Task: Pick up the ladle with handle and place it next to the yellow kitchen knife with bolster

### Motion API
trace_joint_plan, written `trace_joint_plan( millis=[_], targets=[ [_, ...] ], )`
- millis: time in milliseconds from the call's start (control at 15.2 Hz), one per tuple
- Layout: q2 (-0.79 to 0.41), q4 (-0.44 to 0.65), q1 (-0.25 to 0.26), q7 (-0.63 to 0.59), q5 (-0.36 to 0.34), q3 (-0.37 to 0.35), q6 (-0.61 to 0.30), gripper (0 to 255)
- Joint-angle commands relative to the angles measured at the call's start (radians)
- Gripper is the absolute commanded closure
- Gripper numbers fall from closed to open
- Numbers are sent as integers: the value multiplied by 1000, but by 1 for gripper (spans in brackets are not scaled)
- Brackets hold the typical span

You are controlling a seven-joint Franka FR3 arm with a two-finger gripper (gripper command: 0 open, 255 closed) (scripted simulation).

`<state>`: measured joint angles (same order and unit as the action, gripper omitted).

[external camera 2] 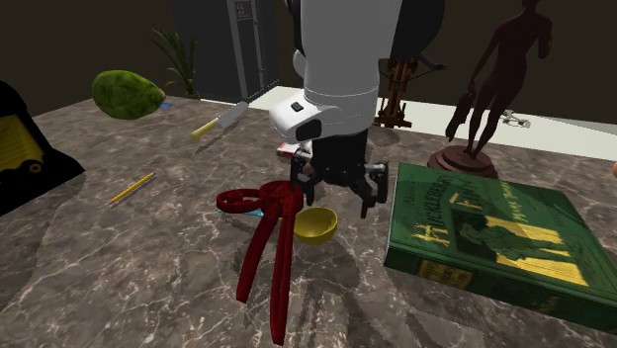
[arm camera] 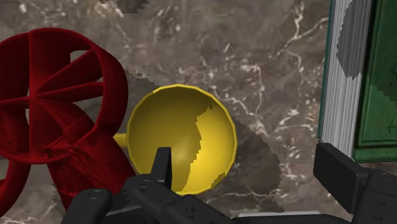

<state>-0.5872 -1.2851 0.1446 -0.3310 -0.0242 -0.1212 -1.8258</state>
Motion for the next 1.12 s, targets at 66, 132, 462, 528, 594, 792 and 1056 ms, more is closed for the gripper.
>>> trace_joint_plan(
  millis=[66,132,462,528,594,792,1056],
  targets=[
    [-12,-21,1,0,-1,1,-33,0],
    [-13,-31,1,-1,-2,1,-46,0],
    [-19,-57,1,-1,-2,1,-77,0],
    [-19,-57,1,-1,-2,1,-77,0],
    [-19,-57,1,-1,-2,1,-77,0],
    [-19,-57,1,-1,-2,1,-77,0],
    [-19,-57,1,-1,-2,1,-77,255]
  ],
)
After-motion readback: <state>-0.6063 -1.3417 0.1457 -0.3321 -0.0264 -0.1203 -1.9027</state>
